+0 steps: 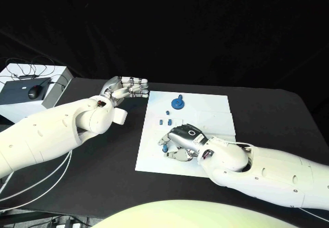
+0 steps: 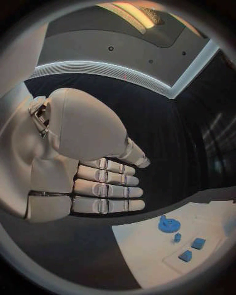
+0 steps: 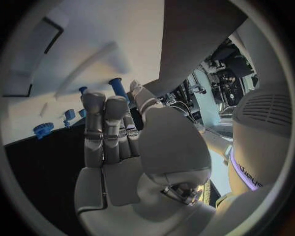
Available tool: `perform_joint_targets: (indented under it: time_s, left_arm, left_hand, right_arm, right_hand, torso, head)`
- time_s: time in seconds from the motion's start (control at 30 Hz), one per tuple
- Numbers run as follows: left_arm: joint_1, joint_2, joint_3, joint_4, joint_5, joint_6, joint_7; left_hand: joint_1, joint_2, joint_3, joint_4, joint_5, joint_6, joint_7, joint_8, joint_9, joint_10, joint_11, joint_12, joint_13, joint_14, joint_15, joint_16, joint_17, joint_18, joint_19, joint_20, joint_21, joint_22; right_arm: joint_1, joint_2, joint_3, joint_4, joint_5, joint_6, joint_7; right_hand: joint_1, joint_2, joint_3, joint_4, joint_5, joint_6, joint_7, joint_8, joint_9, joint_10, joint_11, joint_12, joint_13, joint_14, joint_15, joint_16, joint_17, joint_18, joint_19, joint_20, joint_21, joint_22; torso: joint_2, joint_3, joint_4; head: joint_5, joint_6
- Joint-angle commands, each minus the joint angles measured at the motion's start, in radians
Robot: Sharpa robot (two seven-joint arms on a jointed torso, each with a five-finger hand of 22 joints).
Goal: Assemble the parts on the task board
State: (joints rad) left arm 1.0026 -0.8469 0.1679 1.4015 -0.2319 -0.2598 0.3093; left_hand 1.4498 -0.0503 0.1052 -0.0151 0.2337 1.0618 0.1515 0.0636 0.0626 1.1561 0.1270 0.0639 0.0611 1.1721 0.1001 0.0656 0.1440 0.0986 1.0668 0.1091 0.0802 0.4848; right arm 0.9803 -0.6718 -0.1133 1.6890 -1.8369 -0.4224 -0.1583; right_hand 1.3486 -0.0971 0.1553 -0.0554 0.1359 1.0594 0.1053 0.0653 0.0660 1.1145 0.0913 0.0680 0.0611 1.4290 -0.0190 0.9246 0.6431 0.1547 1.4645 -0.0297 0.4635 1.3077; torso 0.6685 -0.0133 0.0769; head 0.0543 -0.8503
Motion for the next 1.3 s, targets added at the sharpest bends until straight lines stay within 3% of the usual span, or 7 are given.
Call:
perform_joint_targets:
  time_s: [0.03,0.57,0.7,0.77,0.93,1.07,1.3]
  left_arm:
    - [0.000,0.000,0.001,0.003,0.004,0.012,0.006]
    - [0.000,0.000,0.001,0.000,0.004,0.014,0.005]
    - [0.000,0.001,0.001,-0.003,0.004,0.015,0.006]
    - [0.000,0.001,0.001,-0.004,0.004,0.016,0.007]
    - [-0.001,0.001,0.001,-0.006,0.005,0.021,0.011]
    - [-0.004,-0.004,0.001,-0.004,0.007,0.028,0.015]
    - [-0.022,-0.019,0.001,0.000,0.012,0.030,0.019]
  left_hand:
    - [-0.001,-0.007,0.007,0.003,0.000,-0.005,0.005,0.000,0.000,-0.007,-0.003,-0.001,-0.001,-0.006,0.002,0.005,0.001,-0.003,-0.003,0.002,0.000,0.001]
    - [-0.001,-0.007,0.007,0.003,0.000,-0.005,0.005,0.000,0.000,-0.007,-0.003,-0.001,-0.001,-0.006,0.002,0.005,0.001,-0.003,-0.003,0.002,0.000,0.001]
    - [-0.001,-0.007,0.007,0.003,0.000,-0.005,0.005,0.000,0.000,-0.007,-0.003,-0.001,-0.001,-0.006,0.002,0.005,0.001,-0.003,-0.003,0.002,0.000,0.001]
    - [-0.001,-0.007,0.007,0.003,0.000,-0.005,0.005,0.000,0.000,-0.007,-0.003,-0.001,-0.001,-0.006,0.002,0.005,0.001,-0.003,-0.003,0.002,0.000,0.001]
    - [-0.001,-0.007,0.006,0.003,0.000,-0.005,0.003,0.000,0.000,-0.005,-0.004,0.000,-0.001,-0.004,0.001,0.006,0.001,-0.003,-0.002,0.002,0.000,0.002]
    - [-0.001,-0.006,0.007,0.004,0.000,-0.005,0.002,0.000,0.000,0.002,-0.006,0.000,-0.001,0.003,-0.002,0.008,0.002,-0.002,0.001,0.000,0.002,0.003]
    - [-0.001,-0.006,0.006,0.004,0.000,-0.005,0.002,0.000,0.000,0.007,-0.008,0.000,-0.001,0.005,-0.003,0.008,0.003,-0.002,0.002,-0.001,0.003,0.004]
  right_arm:
    - [0.000,-0.002,0.000,0.002,0.014,-0.016,0.026]
    - [0.002,-0.062,0.005,0.051,0.100,-0.189,0.080]
    - [0.019,-0.101,0.013,0.069,0.220,-0.224,0.107]
    - [0.041,-0.128,0.015,0.070,0.344,-0.222,0.119]
    - [0.103,-0.203,0.018,0.064,0.602,-0.147,0.129]
    - [0.140,-0.263,0.019,0.067,0.728,-0.050,0.125]
    - [0.162,-0.349,0.018,0.083,0.859,0.174,-0.022]
  right_hand:
    - [0.021,0.001,-0.042,0.018,0.000,-0.008,0.003,-0.003,0.001,-0.009,0.003,-0.004,-0.001,0.000,0.006,-0.006,-0.004,0.013,0.041,0.006,-0.027,0.014]
    - [0.041,-0.037,-0.046,0.080,0.011,-0.018,0.005,-0.003,0.001,-0.065,0.014,0.002,-0.001,-0.001,0.014,-0.014,-0.012,0.027,0.047,0.012,-0.108,0.004]
    - [0.040,-0.019,-0.044,0.074,0.032,-0.009,0.018,-0.003,0.002,-0.017,0.003,0.010,-0.002,0.000,0.007,-0.013,-0.011,0.025,0.049,0.009,-0.090,0.009]
    - [0.038,0.001,-0.035,0.071,0.048,0.006,0.043,-0.001,0.003,0.061,-0.008,0.030,0.001,0.003,0.000,-0.009,-0.009,0.020,0.051,0.004,-0.069,0.015]
    - [0.031,0.028,-0.038,0.059,0.069,0.025,0.032,0.012,0.005,0.213,-0.058,0.080,0.029,0.009,-0.030,0.012,0.005,0.000,0.054,-0.018,-0.002,0.037]
    - [0.000,0.069,-0.075,0.050,0.086,0.075,-0.001,0.044,0.017,0.293,-0.096,0.227,0.169,0.008,-0.058,0.023,0.015,-0.024,0.055,-0.048,0.027,0.049]
    - [-0.145,0.150,-0.160,0.074,0.101,0.075,-0.032,0.103,0.136,0.078,-0.113,0.672,0.751,0.014,-0.070,0.082,0.032,-0.056,0.058,-0.074,0.144,0.073]
  torso:
    - [0.000,0.0004,-0.0002]
    - [0.000,0.0016,-0.0014]
    - [-0.002,0.0015,-0.0014]
    - [-0.002,0.0016,-0.0020]
    - [-0.003,0.0004,-0.0035]
    - [-0.007,0.0021,-0.0092]
    - [-0.012,0.0097,-0.0158]
  head:
    - [-0.001,0.000]
    - [-0.007,0.005]
    - [-0.014,0.010]
    - [-0.018,0.013]
    - [-0.034,0.021]
    - [-0.053,0.025]
    - [-0.073,0.027]
